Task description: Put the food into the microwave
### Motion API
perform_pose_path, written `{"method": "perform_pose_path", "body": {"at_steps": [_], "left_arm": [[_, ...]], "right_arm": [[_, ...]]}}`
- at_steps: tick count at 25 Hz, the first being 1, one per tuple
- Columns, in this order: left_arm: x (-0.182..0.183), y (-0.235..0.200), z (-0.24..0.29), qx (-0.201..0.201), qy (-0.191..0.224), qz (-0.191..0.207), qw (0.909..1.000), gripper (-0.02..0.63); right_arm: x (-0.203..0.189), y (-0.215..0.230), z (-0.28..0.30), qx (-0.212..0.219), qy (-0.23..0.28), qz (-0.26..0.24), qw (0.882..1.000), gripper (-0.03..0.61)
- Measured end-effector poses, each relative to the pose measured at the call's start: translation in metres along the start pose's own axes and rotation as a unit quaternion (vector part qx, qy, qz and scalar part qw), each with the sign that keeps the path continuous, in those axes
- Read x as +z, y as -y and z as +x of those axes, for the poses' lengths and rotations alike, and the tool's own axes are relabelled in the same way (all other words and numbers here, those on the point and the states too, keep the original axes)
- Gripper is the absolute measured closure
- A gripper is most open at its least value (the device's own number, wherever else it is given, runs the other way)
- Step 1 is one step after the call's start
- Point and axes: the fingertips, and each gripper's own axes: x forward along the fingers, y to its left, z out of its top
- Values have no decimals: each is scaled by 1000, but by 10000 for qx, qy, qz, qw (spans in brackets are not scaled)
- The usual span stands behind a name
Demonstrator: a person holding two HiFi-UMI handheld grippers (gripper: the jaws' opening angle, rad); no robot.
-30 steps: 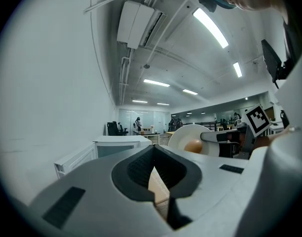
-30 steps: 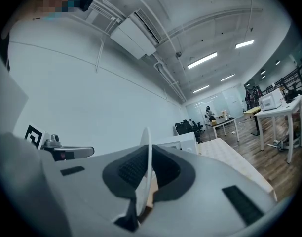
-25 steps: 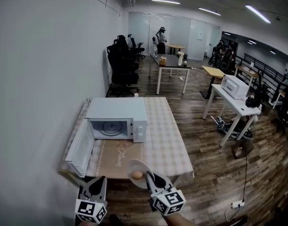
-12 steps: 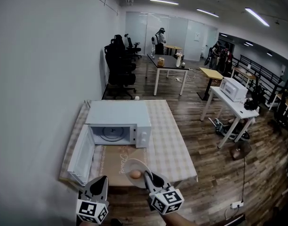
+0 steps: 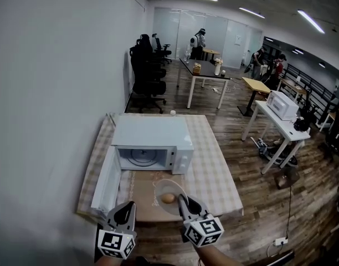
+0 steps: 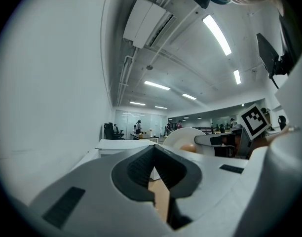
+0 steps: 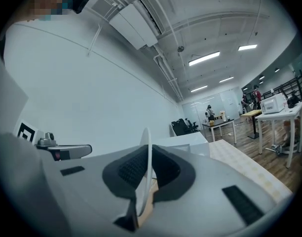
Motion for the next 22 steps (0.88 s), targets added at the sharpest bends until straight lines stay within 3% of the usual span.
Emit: {"method": "perform_pose_path", "body": {"at_steps": [3, 14, 22], "left_arm": [[3, -14, 1, 22, 142, 26, 9999, 606], [-4, -38, 25, -290, 50, -439, 9986, 606], [-9, -59, 63, -57, -49, -228, 9997, 606]], "right_arm": [[-5, -6, 15, -91, -55, -57, 9999, 552], [-21, -7, 67, -188, -232, 289, 9991, 552], [-43, 16, 115, -82, -444, 709, 9965, 552]]}}
